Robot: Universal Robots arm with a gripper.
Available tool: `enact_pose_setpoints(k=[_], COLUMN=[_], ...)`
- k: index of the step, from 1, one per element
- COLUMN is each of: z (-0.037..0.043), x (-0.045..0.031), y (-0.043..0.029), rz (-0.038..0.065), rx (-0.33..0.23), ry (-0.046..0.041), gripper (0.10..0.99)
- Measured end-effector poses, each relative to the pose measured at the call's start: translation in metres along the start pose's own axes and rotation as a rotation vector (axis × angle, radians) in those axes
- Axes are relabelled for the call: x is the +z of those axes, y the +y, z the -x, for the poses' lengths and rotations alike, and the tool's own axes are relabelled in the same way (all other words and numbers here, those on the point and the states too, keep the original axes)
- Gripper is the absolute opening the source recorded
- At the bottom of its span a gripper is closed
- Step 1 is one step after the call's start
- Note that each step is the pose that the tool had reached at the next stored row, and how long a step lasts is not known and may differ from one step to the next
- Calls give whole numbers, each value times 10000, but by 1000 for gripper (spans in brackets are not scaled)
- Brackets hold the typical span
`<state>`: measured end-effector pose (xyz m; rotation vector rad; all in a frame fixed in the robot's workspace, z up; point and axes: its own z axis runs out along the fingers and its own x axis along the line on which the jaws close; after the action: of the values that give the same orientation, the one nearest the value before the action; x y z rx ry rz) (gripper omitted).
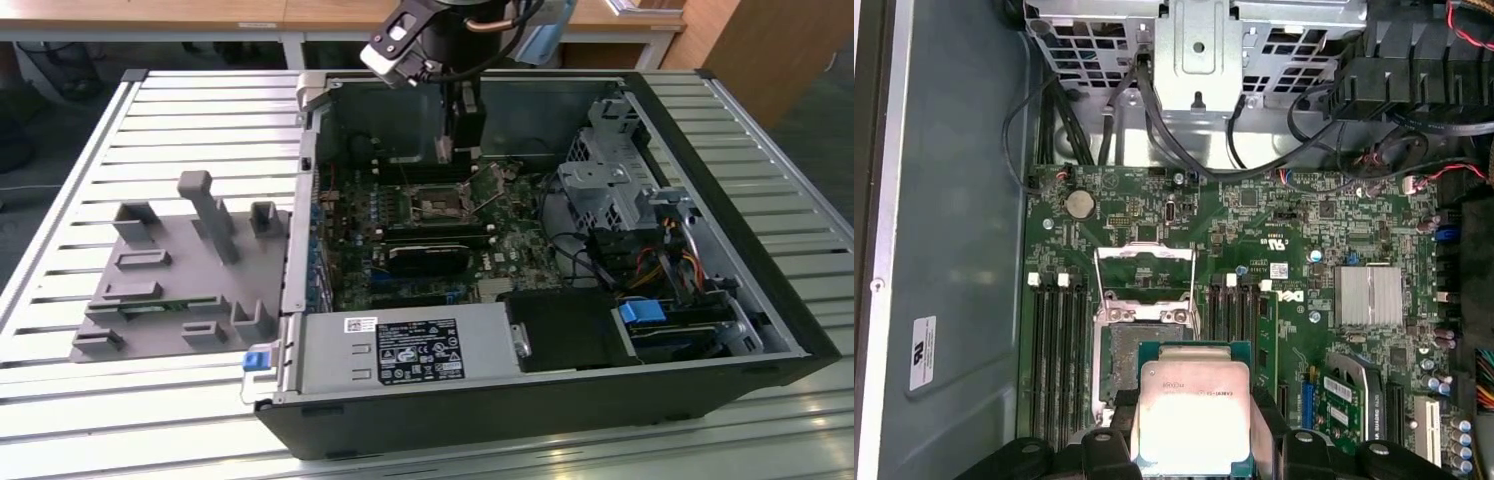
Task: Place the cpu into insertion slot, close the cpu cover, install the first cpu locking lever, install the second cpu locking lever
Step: 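Place the cpu into insertion slot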
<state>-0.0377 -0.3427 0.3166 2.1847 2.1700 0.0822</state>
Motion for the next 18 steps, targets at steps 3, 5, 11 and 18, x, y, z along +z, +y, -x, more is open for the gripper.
enact_pose_setpoints(k=[3, 5, 11, 18], z=[0, -1, -2, -2], x=[9, 16, 32, 45], y=[-3, -8, -10, -13], rz=[0, 0, -1, -1], rx=[31, 45, 52, 54], ry=[-8, -10, -26, -36], gripper=[529, 529, 529, 529])
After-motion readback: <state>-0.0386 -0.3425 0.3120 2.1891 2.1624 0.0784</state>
